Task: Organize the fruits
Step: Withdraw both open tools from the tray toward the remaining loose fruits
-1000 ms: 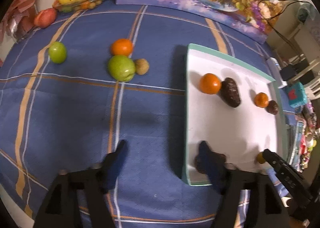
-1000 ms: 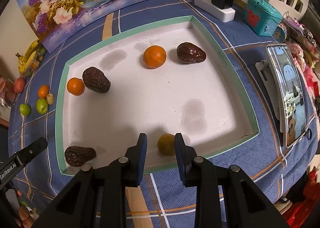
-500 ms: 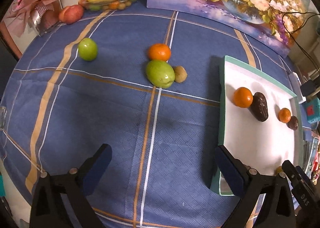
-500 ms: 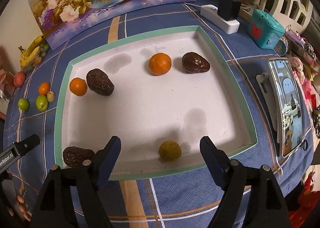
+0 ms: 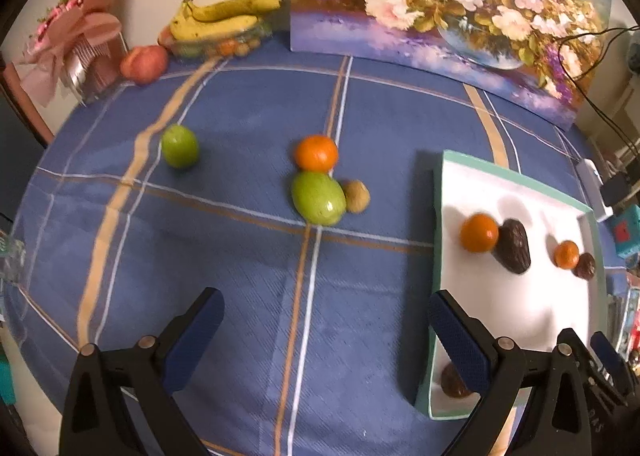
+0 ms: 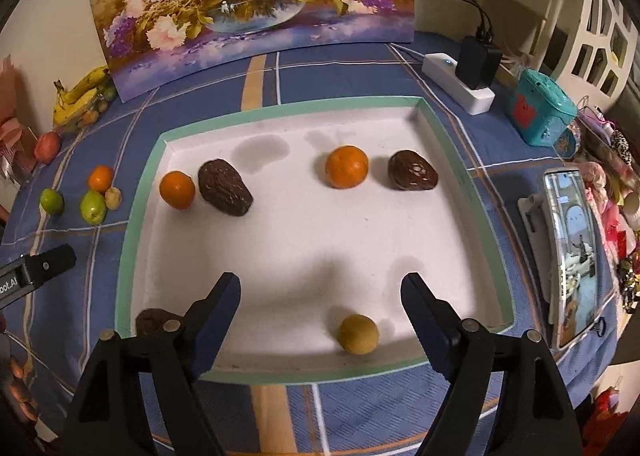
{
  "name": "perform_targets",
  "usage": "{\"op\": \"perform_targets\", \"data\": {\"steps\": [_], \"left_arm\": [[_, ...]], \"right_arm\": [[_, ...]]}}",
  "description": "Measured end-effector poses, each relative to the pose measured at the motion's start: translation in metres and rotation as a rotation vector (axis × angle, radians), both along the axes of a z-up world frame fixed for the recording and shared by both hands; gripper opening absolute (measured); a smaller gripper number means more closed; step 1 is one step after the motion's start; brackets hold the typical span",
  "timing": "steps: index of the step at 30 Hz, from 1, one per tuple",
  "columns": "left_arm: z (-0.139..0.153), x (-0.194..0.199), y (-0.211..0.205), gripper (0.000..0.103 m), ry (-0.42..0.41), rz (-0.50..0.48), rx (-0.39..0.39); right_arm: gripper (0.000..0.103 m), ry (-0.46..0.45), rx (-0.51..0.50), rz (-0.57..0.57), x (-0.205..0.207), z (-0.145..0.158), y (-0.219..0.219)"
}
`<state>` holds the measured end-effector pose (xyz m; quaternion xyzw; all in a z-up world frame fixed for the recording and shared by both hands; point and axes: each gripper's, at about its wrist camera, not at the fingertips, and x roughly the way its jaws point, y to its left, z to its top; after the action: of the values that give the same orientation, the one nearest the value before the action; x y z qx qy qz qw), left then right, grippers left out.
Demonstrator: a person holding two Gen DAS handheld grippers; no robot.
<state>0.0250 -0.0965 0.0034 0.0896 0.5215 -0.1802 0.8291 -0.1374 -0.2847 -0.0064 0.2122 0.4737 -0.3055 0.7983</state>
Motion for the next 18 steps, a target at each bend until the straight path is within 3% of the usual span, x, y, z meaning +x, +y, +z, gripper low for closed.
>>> {"op": "perform_targets", "data": {"steps": [5, 10, 18], "left_arm": [[0.005, 0.013, -0.001, 0.103, -0.003, 0.022, -0.044], [0.012, 0.030, -0.007, 0.103, -0.030, 0.081, 0.023], [0.013, 0.060, -0.016, 0.103, -0.049, 0.060, 0.042]], "right_arm": [[0.083, -0.021, -0.019, 0.027, 0.014, 0.001, 0.004], [0.083, -0.015, -0.013, 0.037, 0.030, 0.001, 0.005], [0.083, -0.017, 0.006, 0.078, 0.061, 0.003, -0.003]]}}
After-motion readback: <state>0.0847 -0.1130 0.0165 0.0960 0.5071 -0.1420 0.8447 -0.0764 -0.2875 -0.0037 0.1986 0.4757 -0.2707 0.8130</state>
